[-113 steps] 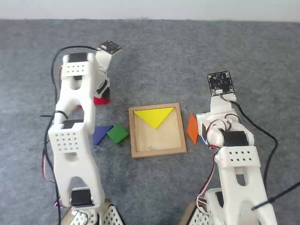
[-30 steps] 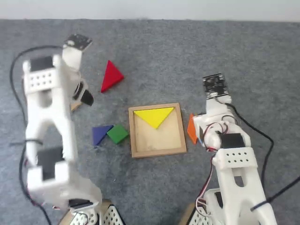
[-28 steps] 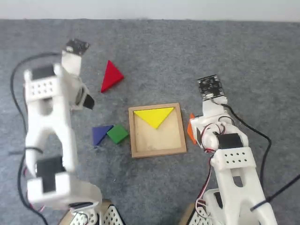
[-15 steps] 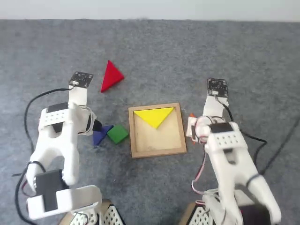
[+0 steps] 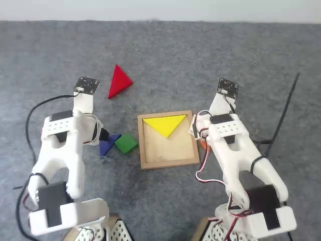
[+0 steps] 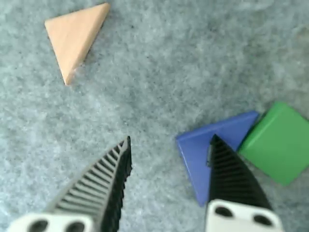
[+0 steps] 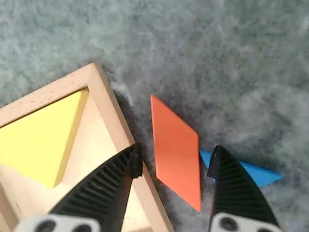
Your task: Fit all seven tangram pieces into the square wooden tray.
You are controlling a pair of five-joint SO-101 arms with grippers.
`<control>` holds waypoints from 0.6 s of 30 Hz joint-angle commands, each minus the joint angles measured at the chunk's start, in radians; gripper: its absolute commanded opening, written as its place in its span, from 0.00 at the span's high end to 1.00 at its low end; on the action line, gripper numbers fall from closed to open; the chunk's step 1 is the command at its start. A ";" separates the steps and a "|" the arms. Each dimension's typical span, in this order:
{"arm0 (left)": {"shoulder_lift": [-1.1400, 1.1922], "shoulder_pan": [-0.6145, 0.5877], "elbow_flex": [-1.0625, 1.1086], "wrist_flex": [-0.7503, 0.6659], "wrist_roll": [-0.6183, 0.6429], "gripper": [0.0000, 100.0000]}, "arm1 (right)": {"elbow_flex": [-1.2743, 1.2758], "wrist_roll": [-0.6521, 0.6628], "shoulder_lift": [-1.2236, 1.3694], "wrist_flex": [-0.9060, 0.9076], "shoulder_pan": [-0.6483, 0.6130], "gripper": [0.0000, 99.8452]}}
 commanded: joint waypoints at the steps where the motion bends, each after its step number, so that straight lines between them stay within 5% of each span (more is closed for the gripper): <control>1: -0.026 -0.006 -0.001 -0.011 0.009 0.76 | -0.038 -0.009 0.001 0.012 -0.007 0.77; 10: -0.026 -0.008 -0.001 -0.011 0.009 0.76 | -0.048 0.011 0.051 -0.012 0.071 0.89; 18: -0.026 -0.008 -0.001 -0.011 0.009 0.76 | -0.104 0.075 0.147 -0.008 0.053 0.87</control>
